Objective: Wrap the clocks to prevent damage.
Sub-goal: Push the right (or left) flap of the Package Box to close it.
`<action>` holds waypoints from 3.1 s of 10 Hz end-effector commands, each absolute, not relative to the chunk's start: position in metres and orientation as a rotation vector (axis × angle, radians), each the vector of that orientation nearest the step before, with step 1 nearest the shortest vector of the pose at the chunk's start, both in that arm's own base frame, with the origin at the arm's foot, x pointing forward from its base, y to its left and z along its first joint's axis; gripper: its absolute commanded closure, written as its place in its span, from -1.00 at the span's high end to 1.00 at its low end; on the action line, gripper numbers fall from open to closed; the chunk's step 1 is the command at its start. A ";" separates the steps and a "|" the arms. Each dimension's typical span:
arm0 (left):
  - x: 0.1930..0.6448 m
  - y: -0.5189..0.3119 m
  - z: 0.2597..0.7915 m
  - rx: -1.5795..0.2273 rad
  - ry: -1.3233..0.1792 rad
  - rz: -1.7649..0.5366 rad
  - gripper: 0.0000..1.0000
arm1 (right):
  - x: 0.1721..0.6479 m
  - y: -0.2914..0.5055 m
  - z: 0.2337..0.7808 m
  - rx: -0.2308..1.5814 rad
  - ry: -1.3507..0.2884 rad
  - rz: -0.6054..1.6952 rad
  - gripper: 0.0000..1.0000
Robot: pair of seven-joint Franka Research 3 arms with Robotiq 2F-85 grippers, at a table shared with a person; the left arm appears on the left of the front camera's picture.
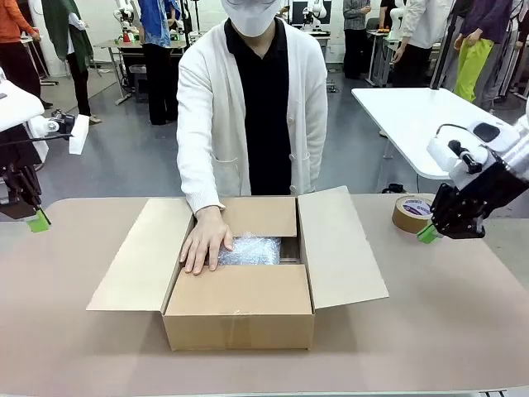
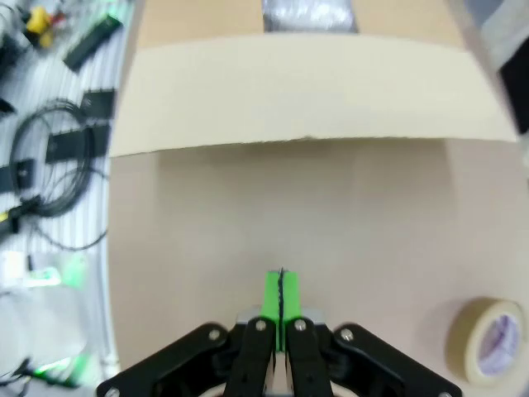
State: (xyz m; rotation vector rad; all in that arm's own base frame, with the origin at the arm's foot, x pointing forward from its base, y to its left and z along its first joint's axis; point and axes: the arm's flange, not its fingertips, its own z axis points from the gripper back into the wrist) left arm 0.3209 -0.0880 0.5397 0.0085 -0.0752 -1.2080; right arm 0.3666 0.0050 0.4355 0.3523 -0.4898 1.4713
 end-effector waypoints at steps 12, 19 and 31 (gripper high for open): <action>0.320 -0.088 0.539 0.011 -0.083 -1.203 -0.99 | 0.398 0.023 0.367 0.456 -0.758 1.329 -0.98; 0.320 -0.088 0.539 0.011 -0.083 -1.203 -0.99 | 0.400 0.068 0.319 0.635 -0.926 1.363 -0.98; 0.320 -0.088 0.539 0.011 -0.083 -1.203 -0.99 | 0.411 0.179 0.321 0.876 -1.063 1.259 -0.98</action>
